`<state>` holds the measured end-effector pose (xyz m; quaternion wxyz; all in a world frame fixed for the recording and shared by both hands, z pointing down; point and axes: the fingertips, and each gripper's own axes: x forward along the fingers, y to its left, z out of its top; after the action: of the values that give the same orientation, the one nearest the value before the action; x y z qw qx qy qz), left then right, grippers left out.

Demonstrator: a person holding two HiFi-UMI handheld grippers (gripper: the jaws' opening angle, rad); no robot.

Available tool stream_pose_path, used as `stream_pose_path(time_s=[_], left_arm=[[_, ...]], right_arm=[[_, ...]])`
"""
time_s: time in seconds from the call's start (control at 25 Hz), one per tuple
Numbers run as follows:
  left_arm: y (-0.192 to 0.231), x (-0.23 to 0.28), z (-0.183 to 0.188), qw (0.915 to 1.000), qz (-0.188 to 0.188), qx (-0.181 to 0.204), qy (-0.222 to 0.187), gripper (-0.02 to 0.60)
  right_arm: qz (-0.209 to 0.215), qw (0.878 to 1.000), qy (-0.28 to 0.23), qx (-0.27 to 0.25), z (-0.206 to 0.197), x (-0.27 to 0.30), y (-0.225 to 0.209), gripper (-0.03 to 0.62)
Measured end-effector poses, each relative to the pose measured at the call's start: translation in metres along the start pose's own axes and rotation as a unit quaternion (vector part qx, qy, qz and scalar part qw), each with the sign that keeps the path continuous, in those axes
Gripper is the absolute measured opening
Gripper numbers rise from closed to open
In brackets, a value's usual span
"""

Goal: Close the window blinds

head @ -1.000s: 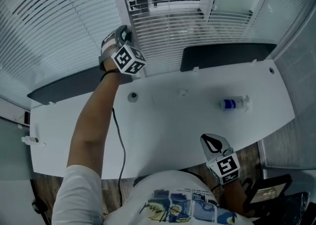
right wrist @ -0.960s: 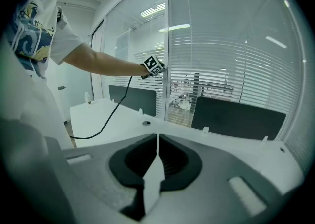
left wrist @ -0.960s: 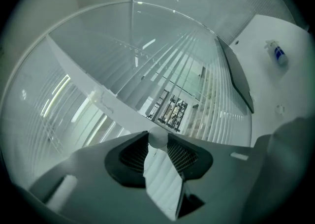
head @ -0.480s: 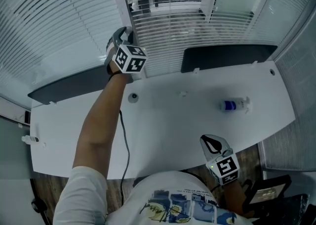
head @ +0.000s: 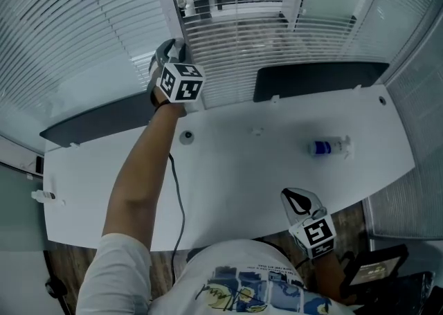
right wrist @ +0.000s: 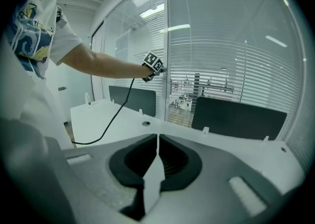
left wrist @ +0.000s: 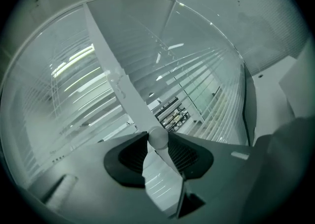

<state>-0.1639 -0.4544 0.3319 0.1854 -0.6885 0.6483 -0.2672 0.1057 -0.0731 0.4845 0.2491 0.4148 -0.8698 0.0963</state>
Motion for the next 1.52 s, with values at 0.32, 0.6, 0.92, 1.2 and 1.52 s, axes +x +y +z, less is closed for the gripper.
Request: stream_pose_path(time_s=[0.32, 0.6, 0.92, 1.2, 1.52], left_arm=[[-0.011, -0.008, -0.001, 0.9795, -0.014, 0.2, -0.018, 0.201], [-0.011, -0.008, 0.004, 0.9086, -0.019, 0.416, -0.031, 0.201], [-0.021, 0.006, -0.012, 0.7959, -0.025, 0.605, -0.006, 0.184], [-0.021, 0.007, -0.006, 0.8047, -0.018, 0.593, -0.015, 0.129], [-0.021, 0.005, -0.003, 0.8696, -0.01, 0.494, -0.012, 0.129]], right_arm=[[-0.005, 1.0, -0.004, 0.003, -0.001, -0.001, -0.002, 0.006], [-0.001, 1.0, -0.003, 0.006, -0.006, -0.002, -0.001, 0.006], [-0.005, 1.0, -0.001, 0.005, -0.004, -0.001, -0.003, 0.006], [-0.008, 1.0, 0.002, 0.007, -0.006, -0.002, -0.005, 0.006], [-0.006, 1.0, 0.003, 0.006, -0.007, -0.001, -0.004, 0.006]])
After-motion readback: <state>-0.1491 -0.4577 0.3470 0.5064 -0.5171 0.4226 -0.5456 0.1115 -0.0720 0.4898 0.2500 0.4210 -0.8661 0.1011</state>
